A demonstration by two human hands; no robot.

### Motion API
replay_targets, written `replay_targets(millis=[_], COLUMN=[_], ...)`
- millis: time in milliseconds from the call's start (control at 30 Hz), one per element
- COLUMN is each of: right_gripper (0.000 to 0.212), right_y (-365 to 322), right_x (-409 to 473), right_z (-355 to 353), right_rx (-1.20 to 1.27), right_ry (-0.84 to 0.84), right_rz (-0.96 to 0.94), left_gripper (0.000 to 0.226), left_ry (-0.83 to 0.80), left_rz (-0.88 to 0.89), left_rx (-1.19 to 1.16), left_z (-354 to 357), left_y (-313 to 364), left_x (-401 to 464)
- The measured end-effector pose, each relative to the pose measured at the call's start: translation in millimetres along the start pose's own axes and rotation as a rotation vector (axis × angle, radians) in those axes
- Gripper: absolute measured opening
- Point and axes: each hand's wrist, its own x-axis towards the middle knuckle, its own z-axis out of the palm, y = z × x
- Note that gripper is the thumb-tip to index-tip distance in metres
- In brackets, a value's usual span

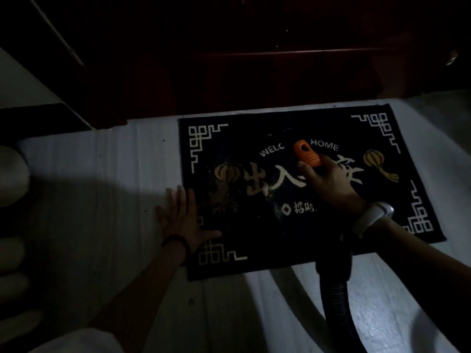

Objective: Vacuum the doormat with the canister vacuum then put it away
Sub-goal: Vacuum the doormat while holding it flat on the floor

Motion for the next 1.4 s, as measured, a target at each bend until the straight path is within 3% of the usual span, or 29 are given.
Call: replay_targets(millis=[333,533,667,800,967,1067,1267,1400], right_gripper=[0.043,0.043,0.05,0.051,0.047,0.047,0.055,0.046], right_y=[-21.6,-18.2,-15.8,-2.5,17.0,1.0,-38.9,-23.4], right_x=[-17.9,-16.3,-23.6,-20.2,-7.4,-16.7,-36.4,-10.7], right_z=[36.1,5.1,14.0,17.8,-13.2,13.9,80.0,35.5], right_rx=[-0.03,0.058,-0.007,-0.055,-0.064,-0.044,-0.155,-0.038], right_ry=[-0.173,-0.054,-0.114,-0.187,0.022,0.02,-0.216,-0.12], right_rz=[-0.148,-0.18,-0.219,-0.087,0.062,0.031,-0.207,-0.061], left_gripper=[0.124,0.126,0.126,0.127,0.126,0.125,0.124,0.125], left_ry=[-0.009,-0.001,-0.002,-0.012,0.021,0.024,0.024,0.043], left_rz=[-0.007,-0.02,-0.032,-0.026,-0.025,-0.022,-0.018,0.007], left_rx=[0.024,0.061,0.07,0.05,0.057,0.053,0.007,0.02], left_z=[-1.8,-1.6,-3.1,-2.5,2.2,0.5,2.2,5.2], left_y=[2.3,4.3,6.0,4.3,2.9,2.6,0.8,-2.4], left_x=[-1.4,-0.9,-1.3,-1.3,0.6,-1.0,-0.5,0.2])
